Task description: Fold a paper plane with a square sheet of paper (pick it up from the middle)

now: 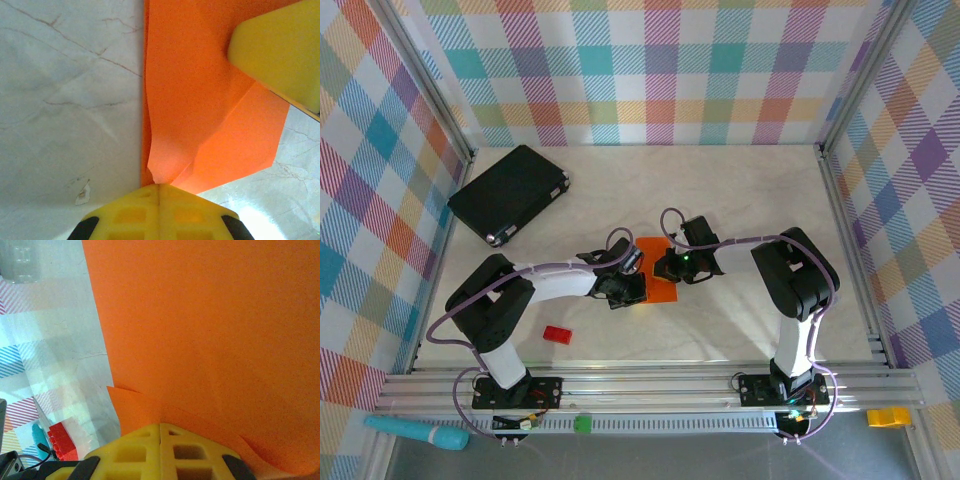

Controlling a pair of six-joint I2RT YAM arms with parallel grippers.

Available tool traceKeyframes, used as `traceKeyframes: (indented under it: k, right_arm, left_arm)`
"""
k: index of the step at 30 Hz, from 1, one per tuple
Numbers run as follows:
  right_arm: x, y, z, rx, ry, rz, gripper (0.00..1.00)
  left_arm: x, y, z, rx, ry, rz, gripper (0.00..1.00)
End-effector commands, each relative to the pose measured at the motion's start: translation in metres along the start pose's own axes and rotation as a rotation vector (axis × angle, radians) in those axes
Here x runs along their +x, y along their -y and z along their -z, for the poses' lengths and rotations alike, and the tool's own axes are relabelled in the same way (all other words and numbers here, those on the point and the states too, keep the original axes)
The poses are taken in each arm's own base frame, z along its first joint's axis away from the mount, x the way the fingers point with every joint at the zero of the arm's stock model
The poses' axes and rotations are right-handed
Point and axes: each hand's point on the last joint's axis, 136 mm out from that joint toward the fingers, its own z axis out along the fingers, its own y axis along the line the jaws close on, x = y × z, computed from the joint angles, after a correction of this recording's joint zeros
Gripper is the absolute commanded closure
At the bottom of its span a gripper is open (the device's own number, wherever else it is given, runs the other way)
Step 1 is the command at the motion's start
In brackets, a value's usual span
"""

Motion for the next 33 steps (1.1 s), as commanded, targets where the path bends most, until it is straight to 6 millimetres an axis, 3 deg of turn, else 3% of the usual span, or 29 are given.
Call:
traceKeyframes:
  k: [1,12,18,21,23,28,33]
  right_arm:
    - [0.05,0.116,-0.01,0.39,-0.095,-0.152,0.99]
    - [0.049,0.116,-0.011,0.391,-0.097,-0.149,0.99]
    - [0.048,0.115,-0.011,0.388,-0.096,-0.15,0.99]
    - [0.047,0.114,-0.011,0.385,-0.093,-0.15,0.99]
    - [0.046,0.114,-0.011,0.384,-0.092,-0.152,0.99]
    - [0.045,0.113,-0.011,0.379,-0.089,-0.155,0.99]
    - [0.045,0.111,-0.011,0.375,-0.087,-0.152,0.99]
  left_arm:
    - [0.016,-0.031,-0.005,-0.12,-0.053,0.013,1.0]
    - [0.024,-0.045,0.014,-0.201,-0.087,-0.05,1.0]
    - [-0.003,0.004,0.033,-0.013,0.05,-0.069,1.0]
    - [-0.016,0.027,0.032,0.091,0.098,-0.055,1.0]
    - [-0.02,0.031,0.027,0.113,0.107,-0.033,1.0]
    - [-0.022,0.027,0.009,0.094,0.091,0.008,1.0]
    - [-0.023,0.001,0.0,-0.008,0.094,0.047,1.0]
